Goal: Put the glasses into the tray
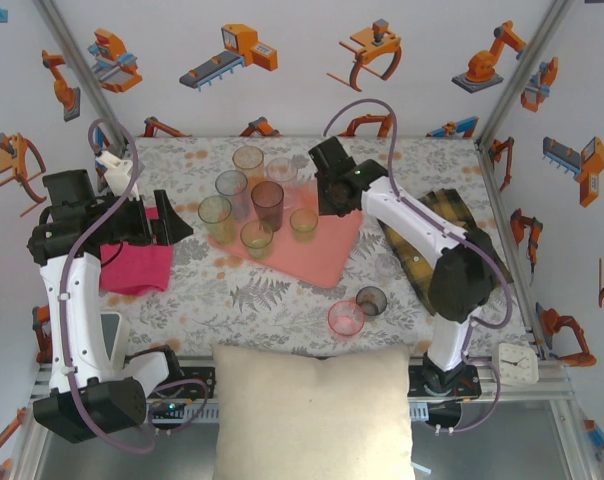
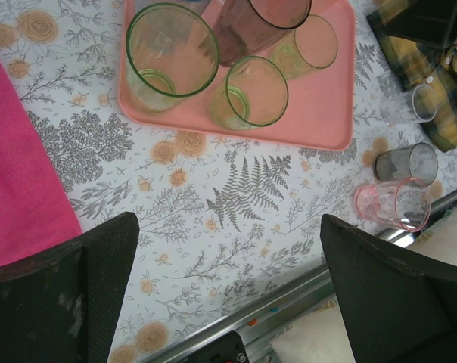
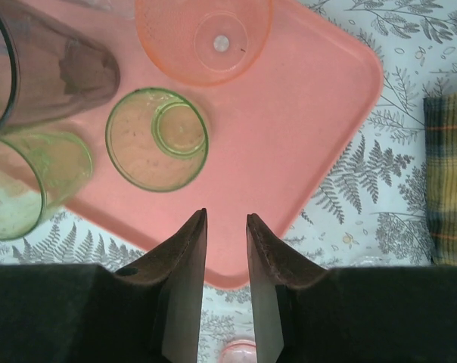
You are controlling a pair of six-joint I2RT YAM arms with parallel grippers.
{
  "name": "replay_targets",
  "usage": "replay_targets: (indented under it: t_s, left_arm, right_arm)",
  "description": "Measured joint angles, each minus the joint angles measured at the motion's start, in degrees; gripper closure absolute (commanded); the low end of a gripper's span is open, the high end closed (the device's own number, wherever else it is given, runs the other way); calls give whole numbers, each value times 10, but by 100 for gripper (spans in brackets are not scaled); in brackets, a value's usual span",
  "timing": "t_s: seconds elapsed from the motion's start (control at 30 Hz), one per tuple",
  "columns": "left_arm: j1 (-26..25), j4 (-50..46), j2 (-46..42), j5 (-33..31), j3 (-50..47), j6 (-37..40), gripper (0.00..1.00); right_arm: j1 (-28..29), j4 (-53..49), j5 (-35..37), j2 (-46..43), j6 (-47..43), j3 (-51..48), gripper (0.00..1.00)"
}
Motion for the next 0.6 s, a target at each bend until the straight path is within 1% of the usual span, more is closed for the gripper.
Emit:
replay_targets:
  t_s: [0.3,0.43,0.6]
  left_arm:
    - [0,0,8,7,0,0,3]
    - [0,0,17,12,0,0,3]
    - [0,0,19,16,0,0,3]
  right_arm:
    - [7,1,-29,-178,-6,-170,70]
    - [32,-2,-46,-249,-11,-232,69]
    - [59,-6,-60,-304,-8,-286,68]
